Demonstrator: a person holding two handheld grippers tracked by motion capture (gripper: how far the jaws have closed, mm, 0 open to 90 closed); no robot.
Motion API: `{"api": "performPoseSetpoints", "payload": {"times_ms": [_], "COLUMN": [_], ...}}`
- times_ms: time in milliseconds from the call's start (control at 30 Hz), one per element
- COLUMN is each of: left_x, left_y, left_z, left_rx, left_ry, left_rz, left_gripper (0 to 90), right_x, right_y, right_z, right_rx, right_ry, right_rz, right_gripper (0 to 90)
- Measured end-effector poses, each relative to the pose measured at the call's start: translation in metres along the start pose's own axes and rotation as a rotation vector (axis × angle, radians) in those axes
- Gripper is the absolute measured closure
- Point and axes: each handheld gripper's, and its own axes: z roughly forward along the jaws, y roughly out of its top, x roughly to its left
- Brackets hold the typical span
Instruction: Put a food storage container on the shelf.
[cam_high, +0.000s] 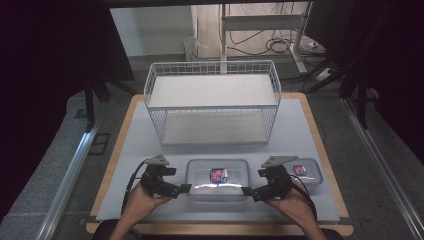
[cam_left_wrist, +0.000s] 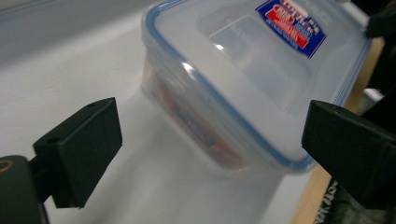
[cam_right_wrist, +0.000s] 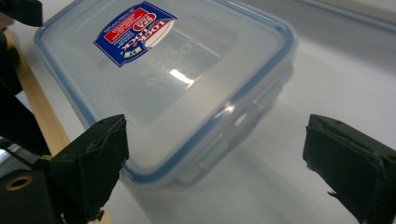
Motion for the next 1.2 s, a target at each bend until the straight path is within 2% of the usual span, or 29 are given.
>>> {"api": "performPoseSetpoints", "payload": {"times_ms": [33, 167, 200, 233, 300, 367, 433, 467, 500, 667, 700, 733, 767, 800, 833, 1000, 1067, 1100, 1167, 1200], "left_x": [0.002, 0.005, 0.005, 0.004, 0.003, 0.001, 0.0, 0.0, -0.001, -0.008, -0.01, -0.01, -0.011, -0.011, -0.012, -0.015, -0.013, -0.011, -0.006, -0.006], "left_y": [0.002, 0.005, 0.006, 0.007, 0.008, 0.009, 0.008, 0.008, 0.008, 0.004, 0.001, -0.001, -0.004, -0.006, -0.009, -0.018, -0.018, -0.019, -0.021, -0.021], "left_z": [0.003, 0.011, 0.014, 0.016, 0.021, 0.026, 0.027, 0.027, 0.026, 0.017, 0.013, 0.01, 0.007, 0.005, 0.004, 0.001, -0.001, -0.002, -0.003, -0.003], "left_rx": [0.001, 0.007, 0.015, 0.017, 0.023, 0.038, 0.031, 0.031, 0.035, 0.005, -0.019, -0.03, -0.051, -0.058, -0.067, -0.083, -0.093, -0.1, -0.115, -0.115], "left_ry": [-0.019, -0.082, -0.091, -0.098, -0.112, -0.117, -0.117, -0.117, -0.111, -0.086, -0.083, -0.084, -0.091, -0.095, -0.098, -0.117, -0.133, -0.144, -0.177, -0.177], "left_rz": [-0.007, -0.029, -0.03, -0.03, -0.034, -0.037, -0.047, -0.047, -0.045, -0.024, -0.025, -0.023, -0.031, -0.034, -0.034, -0.067, -0.088, -0.105, -0.139, -0.139], "left_gripper": [5.5, 6.1, 6.1, 6.3, 6.8, 7.0, 6.9, 7.5, 8.0, 14.2, 21.7, 21.7, 28.7, 28.7, 31.6, 35.2, 38.1, 42.6, 46.0, 46.6], "right_x": [-0.001, -0.009, -0.009, -0.011, -0.012, -0.013, -0.015, -0.015, -0.016, -0.013, -0.012, -0.012, -0.012, -0.012, -0.012, -0.013, -0.014, -0.013, -0.012, -0.012], "right_y": [0.001, 0.005, 0.005, 0.005, 0.006, 0.007, 0.009, 0.009, 0.009, 0.006, 0.004, 0.004, 0.001, 0.001, -0.002, -0.008, -0.01, -0.012, -0.013, -0.013], "right_z": [0.002, 0.014, 0.014, 0.018, 0.02, 0.024, 0.028, 0.028, 0.026, 0.019, 0.013, 0.013, 0.007, 0.007, 0.003, -0.002, -0.004, -0.005, -0.006, -0.006], "right_rx": [0.005, 0.022, 0.022, 0.033, 0.041, 0.051, 0.065, 0.065, 0.063, 0.056, 0.031, 0.031, 0.004, 0.004, -0.017, -0.052, -0.063, -0.07, -0.071, -0.071], "right_ry": [0.007, 0.098, 0.098, 0.131, 0.146, 0.176, 0.199, 0.199, 0.2, 0.198, 0.193, 0.193, 0.2, 0.2, 0.21, 0.228, 0.238, 0.24, 0.238, 0.238], "right_rz": [0.007, 0.09, 0.09, 0.116, 0.131, 0.15, 0.179, 0.179, 0.186, 0.18, 0.186, 0.186, 0.182, 0.182, 0.192, 0.207, 0.218, 0.223, 0.226, 0.226], "right_gripper": [6.9, 6.9, 6.9, 6.9, 6.9, 7.6, 7.7, 7.7, 11.5, 17.9, 24.9, 24.9, 31.3, 31.3, 35.9, 42.8, 44.4, 45.2, 45.5, 45.5]}}
